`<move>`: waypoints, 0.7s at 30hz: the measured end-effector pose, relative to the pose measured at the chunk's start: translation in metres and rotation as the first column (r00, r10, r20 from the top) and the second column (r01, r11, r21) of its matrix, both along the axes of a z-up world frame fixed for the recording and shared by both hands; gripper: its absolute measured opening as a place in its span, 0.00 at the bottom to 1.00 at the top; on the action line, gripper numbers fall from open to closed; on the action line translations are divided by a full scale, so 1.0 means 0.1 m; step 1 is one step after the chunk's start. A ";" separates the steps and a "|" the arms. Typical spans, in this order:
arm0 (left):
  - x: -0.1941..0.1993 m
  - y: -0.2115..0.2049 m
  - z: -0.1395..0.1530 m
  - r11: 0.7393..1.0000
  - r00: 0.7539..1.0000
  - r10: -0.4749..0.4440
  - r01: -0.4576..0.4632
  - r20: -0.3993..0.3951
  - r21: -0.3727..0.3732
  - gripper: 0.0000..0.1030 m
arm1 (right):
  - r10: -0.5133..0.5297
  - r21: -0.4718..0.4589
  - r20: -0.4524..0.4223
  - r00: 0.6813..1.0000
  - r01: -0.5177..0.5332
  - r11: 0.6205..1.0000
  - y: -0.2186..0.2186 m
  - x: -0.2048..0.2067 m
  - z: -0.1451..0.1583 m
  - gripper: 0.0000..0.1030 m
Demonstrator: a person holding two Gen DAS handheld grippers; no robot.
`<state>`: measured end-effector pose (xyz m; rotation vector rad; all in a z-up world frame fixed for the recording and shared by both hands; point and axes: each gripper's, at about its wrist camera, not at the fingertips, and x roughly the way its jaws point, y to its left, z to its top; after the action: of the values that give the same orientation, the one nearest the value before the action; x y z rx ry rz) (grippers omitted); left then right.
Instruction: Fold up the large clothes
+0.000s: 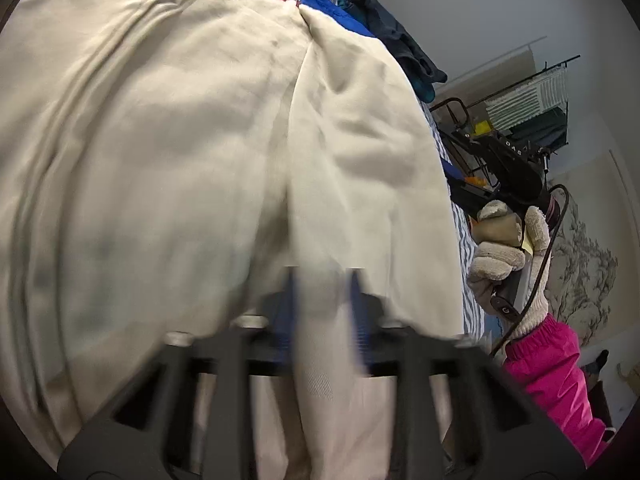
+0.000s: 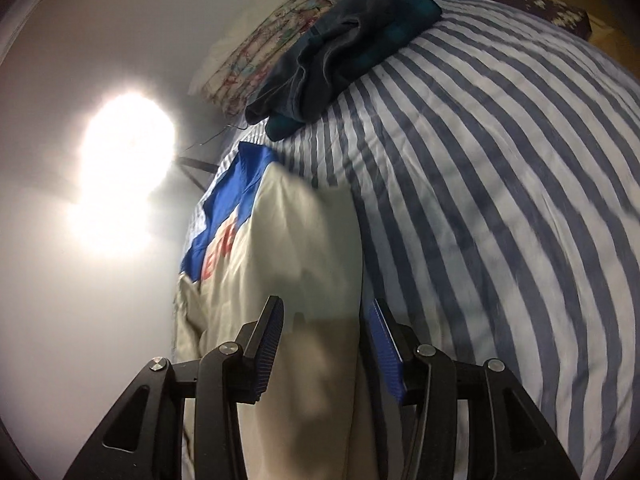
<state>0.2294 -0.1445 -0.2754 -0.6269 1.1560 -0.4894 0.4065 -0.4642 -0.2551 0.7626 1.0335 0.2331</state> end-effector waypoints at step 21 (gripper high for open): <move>-0.14 0.04 0.06 0.990 0.995 0.062 -0.071 0.078 0.118 0.00 | 0.001 0.107 0.029 1.000 -0.004 0.994 -0.30 0.36 -0.12 0.54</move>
<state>0.2158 -0.1403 -0.2697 -0.5371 1.0827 -0.3796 0.4421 -0.4944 -0.2675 0.8524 1.0009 0.3027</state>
